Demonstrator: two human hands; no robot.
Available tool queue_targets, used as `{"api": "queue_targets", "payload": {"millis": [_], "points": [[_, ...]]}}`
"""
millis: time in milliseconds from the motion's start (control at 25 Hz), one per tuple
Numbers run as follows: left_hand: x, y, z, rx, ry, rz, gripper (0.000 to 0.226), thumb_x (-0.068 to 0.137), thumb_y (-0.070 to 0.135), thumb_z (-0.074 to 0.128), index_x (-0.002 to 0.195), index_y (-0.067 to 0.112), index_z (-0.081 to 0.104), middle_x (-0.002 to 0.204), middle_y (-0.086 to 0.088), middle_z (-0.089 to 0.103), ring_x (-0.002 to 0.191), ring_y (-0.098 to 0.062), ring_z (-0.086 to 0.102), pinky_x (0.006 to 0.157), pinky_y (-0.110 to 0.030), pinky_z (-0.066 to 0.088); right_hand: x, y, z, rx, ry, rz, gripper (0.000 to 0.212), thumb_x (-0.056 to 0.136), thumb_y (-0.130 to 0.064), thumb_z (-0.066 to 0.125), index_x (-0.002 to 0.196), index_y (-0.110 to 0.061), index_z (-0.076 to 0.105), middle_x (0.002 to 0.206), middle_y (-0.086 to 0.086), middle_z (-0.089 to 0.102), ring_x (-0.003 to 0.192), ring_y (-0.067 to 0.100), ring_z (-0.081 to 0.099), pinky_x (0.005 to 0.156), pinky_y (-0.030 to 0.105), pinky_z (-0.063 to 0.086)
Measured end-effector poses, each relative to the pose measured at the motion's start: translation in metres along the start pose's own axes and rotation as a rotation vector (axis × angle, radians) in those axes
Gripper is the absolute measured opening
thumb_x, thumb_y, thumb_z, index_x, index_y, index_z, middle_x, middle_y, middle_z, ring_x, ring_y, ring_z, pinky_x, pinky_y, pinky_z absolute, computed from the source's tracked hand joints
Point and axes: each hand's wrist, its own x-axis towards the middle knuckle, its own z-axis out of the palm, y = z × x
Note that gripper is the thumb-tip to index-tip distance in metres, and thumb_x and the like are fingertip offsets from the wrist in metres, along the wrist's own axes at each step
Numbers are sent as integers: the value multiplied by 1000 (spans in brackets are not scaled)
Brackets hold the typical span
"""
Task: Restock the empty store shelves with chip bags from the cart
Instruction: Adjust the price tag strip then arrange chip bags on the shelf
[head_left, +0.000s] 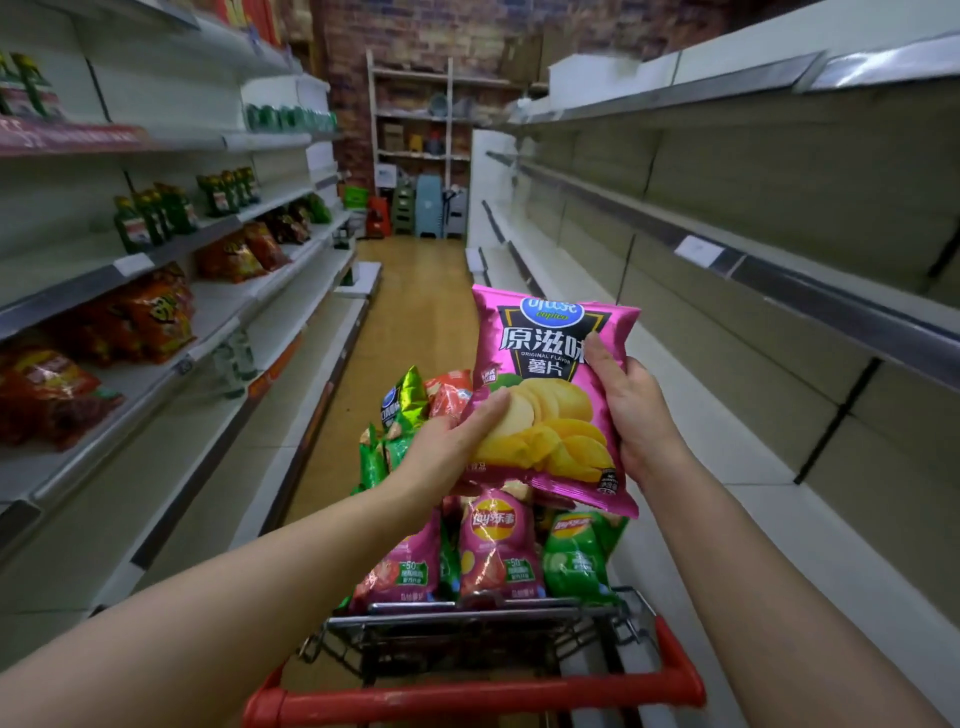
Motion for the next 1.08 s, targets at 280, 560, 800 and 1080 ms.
{"api": "queue_targets", "payload": {"millis": [280,560,800,1080], "points": [[-98,-1,5,-164,-107,158,25,84,32,64,88,8,70,73,1,73,65,-7,69,57,-14,52,-144,-35,25,-119,169,-9,44,80,-47,58,103,-11,66,102,13,71,95,32,67,90,45,52],[-199,15,71,-195,-459,143,40,78,45,69,88,6,68,70,-3,74,66,-12,71,60,-27,58,-306,-96,10,-298,561,-209,24,92,-32,53,104,-13,63,97,8,73,84,22,71,75,33,58],[-285,43,135,-179,-750,217,44,76,48,62,87,6,68,63,1,70,53,-6,66,46,-16,49,-425,-151,-7,-504,908,-347,31,90,-38,56,106,-13,63,100,6,72,90,22,70,84,40,55],[-424,66,216,-191,-1057,280,58,66,58,55,83,3,67,61,-11,68,51,-19,63,52,-25,48,-598,-211,-19,-641,1201,-431,48,75,-56,61,99,-14,65,95,6,73,88,25,70,85,48,54]]}}
